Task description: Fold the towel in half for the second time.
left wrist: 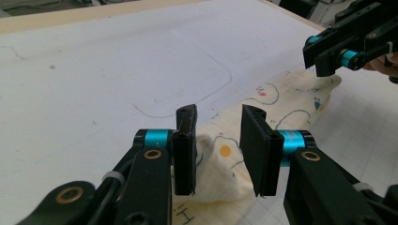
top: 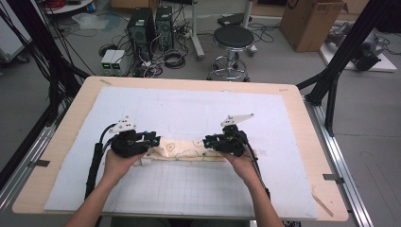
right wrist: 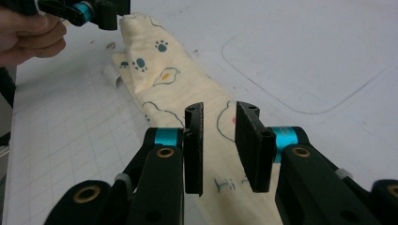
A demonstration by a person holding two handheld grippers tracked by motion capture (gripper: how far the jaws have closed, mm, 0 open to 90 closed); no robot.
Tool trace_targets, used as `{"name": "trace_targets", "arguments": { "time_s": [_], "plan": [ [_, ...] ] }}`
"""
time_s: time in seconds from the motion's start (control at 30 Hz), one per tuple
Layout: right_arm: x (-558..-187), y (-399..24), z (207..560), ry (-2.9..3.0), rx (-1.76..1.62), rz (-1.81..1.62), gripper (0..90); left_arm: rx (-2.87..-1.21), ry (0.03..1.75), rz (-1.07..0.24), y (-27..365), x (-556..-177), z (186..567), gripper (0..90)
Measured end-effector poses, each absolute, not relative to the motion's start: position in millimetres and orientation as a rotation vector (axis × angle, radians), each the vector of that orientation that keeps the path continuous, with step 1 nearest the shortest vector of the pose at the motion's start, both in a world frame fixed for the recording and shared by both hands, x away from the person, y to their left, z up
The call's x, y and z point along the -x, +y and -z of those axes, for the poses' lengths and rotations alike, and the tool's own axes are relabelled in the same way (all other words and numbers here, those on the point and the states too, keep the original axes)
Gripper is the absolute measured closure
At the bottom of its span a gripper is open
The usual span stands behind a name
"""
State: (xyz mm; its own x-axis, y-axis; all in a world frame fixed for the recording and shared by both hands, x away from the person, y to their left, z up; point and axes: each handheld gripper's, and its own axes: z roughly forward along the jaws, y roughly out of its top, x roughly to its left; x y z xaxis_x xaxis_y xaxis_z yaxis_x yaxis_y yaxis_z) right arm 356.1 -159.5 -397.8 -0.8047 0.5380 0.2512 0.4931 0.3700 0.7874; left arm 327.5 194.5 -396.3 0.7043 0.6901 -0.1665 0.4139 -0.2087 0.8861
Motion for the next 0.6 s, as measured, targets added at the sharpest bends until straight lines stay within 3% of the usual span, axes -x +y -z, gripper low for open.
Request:
{"name": "trace_targets", "arguments": {
  "time_s": [0.27, 0.43, 0.6],
  "plan": [
    [-357.9, -156.4, 398.2, 2.564, -0.963, -1.435, 76.2, -1.834, 0.899, -0.34, 209.9, -324.4, 394.1, 69.7],
    [-359.2, -148.2, 398.3, 2.576, -0.96, -1.429, 80.0, -1.873, 0.883, -0.272, 189.6, -330.3, 404.1, 77.3],
    [-359.7, -137.2, 404.7, 2.637, -0.947, -1.403, 83.0, -1.962, 0.883, -0.225, 168.7, -336.8, 418.9, 79.2]
  ]
}}
